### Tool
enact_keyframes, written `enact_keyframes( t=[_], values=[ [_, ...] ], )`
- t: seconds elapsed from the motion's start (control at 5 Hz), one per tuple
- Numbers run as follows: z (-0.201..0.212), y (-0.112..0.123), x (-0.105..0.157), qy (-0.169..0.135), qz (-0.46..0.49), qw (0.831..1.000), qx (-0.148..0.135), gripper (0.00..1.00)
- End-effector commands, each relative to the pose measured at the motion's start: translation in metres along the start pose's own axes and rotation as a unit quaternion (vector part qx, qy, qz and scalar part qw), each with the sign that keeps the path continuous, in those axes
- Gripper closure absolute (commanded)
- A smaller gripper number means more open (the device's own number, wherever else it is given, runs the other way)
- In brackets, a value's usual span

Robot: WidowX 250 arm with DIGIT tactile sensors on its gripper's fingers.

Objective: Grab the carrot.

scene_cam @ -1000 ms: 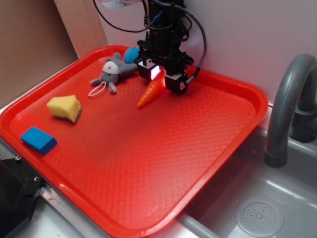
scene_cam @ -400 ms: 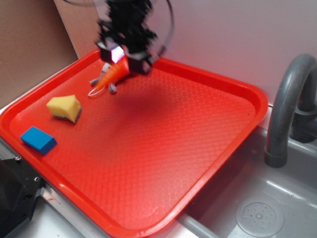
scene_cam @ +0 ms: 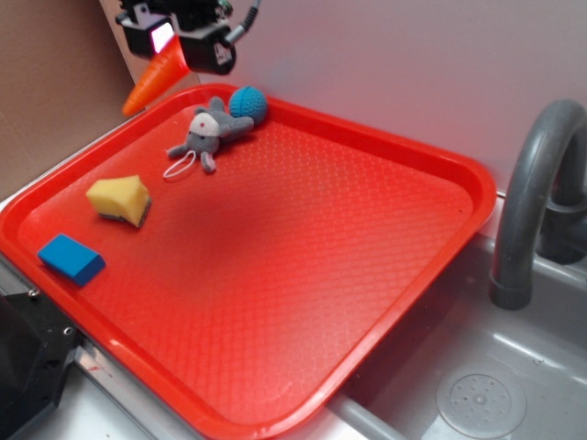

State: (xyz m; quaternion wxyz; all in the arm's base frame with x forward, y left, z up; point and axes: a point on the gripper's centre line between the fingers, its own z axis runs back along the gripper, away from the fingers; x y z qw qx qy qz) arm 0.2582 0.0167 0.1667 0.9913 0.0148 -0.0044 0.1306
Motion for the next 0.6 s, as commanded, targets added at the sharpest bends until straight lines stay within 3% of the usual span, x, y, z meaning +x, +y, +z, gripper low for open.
enact_keyframes(
  t=[0.0,0.2,0.4],
  values=[
    [0.0454,0.0081,-0.0221,-0.093,-0.001,0.996,-0.016,1.0],
    [0.0528,0.0047,-0.0313,-0.104,0.001,0.995,0.0,1.0],
    [0.0511,0.007,-0.0314,-0.094,0.001,0.995,-0.011,1.0]
  ],
)
